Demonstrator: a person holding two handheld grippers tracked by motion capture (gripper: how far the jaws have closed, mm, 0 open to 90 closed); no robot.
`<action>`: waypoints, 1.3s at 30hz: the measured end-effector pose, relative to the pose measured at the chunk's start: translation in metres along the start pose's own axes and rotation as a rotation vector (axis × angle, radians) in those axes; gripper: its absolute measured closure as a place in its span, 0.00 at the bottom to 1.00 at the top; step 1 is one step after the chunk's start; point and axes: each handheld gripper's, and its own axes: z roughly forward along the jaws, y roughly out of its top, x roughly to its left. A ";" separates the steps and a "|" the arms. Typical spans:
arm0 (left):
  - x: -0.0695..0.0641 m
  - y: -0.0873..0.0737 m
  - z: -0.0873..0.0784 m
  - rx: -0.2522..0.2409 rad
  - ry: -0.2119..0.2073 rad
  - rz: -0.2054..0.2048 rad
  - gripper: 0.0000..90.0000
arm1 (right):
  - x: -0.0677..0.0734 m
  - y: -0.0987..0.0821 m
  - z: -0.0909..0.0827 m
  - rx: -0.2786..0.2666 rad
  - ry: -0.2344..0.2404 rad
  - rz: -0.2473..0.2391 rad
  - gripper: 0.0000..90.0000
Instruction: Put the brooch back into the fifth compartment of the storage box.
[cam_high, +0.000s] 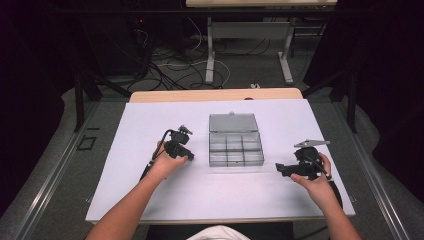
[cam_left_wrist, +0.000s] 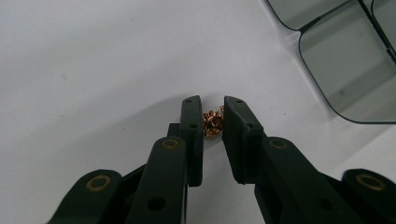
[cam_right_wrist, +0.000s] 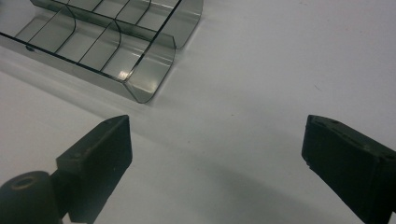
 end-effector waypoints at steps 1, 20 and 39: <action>0.000 0.000 0.000 -0.001 0.000 -0.001 0.87 | 0.000 0.000 0.000 0.000 -0.001 0.000 0.09; 0.001 -0.001 -0.005 -0.032 -0.028 -0.064 0.87 | 0.000 0.000 0.000 0.002 0.002 -0.003 0.09; 0.000 -0.002 -0.014 -0.071 -0.063 -0.089 0.87 | 0.000 0.000 0.000 -0.003 -0.003 0.002 0.09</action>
